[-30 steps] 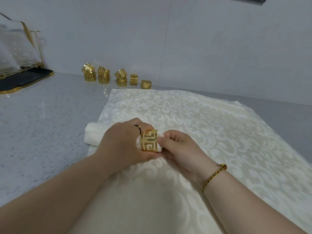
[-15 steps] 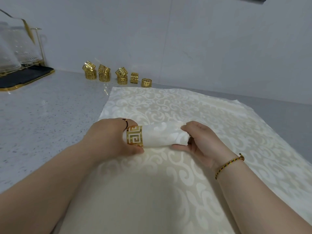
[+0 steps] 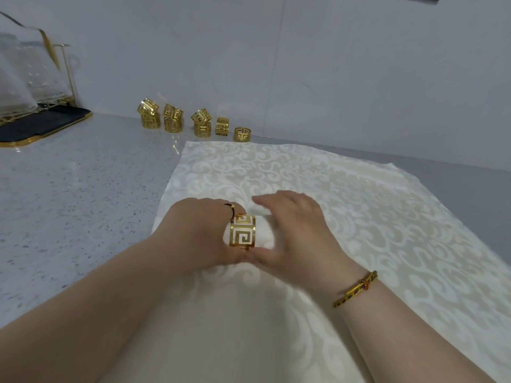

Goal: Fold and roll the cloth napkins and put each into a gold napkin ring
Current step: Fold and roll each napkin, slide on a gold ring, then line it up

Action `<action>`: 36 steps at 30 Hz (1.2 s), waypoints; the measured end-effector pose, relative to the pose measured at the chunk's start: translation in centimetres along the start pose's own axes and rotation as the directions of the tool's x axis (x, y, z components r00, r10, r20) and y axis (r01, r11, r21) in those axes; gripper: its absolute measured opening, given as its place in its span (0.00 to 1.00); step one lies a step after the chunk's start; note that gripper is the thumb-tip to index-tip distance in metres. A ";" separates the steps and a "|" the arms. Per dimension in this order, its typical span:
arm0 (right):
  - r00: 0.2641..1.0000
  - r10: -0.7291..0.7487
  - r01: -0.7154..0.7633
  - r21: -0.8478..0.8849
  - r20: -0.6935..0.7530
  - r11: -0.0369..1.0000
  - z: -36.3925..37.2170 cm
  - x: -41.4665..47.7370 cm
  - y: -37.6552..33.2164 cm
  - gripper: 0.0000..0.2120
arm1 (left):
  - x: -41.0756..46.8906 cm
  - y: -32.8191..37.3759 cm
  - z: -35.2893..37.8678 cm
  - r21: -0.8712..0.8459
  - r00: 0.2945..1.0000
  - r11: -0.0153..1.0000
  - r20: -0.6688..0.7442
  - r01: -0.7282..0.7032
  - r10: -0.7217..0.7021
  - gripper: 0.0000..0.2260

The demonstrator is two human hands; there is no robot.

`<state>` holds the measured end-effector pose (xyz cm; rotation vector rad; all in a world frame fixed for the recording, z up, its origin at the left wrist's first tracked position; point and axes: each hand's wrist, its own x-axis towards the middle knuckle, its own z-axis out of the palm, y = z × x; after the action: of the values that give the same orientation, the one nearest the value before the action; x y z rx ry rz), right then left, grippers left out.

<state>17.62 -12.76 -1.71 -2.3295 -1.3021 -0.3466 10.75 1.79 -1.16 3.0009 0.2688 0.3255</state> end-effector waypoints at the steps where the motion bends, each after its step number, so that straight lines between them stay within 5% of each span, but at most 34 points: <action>1: 0.999 -0.002 0.001 0.007 0.040 1.000 0.1 0.0 -0.2 0.35 | 0.0 0.1 0.0 -0.010 1.000 1.000 0.008 -0.005 0.005 0.23; 6: 0.996 -0.032 0.031 0.013 0.078 0.999 -0.1 0.2 0.1 0.23 | -0.5 -0.9 -1.2 -0.111 0.982 0.993 0.187 0.034 -0.013 0.34; 8: 0.995 -0.037 0.038 -0.002 0.087 0.999 -0.1 0.2 0.2 0.23 | -0.8 -1.7 -1.5 -0.171 0.974 0.984 0.225 0.054 -0.015 0.29; 13: 0.986 -0.032 0.036 -0.019 0.161 0.999 -1.0 0.3 0.6 0.25 | -0.7 -2.5 -1.2 -0.268 0.982 0.961 0.189 0.067 -0.015 0.18; 19: 0.973 0.003 -0.006 0.011 0.230 1.000 -1.6 0.3 1.2 0.23 | -0.6 -2.7 -1.0 -0.236 0.983 0.967 0.173 0.101 -0.061 0.19; 24: 0.992 -0.062 0.065 -0.026 0.107 0.998 -0.6 0.2 0.8 0.32 | -0.8 -2.2 -1.3 -0.242 0.978 0.965 0.200 0.102 -0.054 0.20; 36: 0.988 -0.100 0.103 -0.023 0.113 0.994 -0.6 0.3 0.1 0.21 | -1.1 -2.6 -1.7 -0.281 0.974 0.954 0.224 0.101 -0.037 0.23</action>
<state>17.87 -12.86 -1.13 -2.3410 -1.4827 -0.2714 8.84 4.23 -0.04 2.6975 0.2772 0.0243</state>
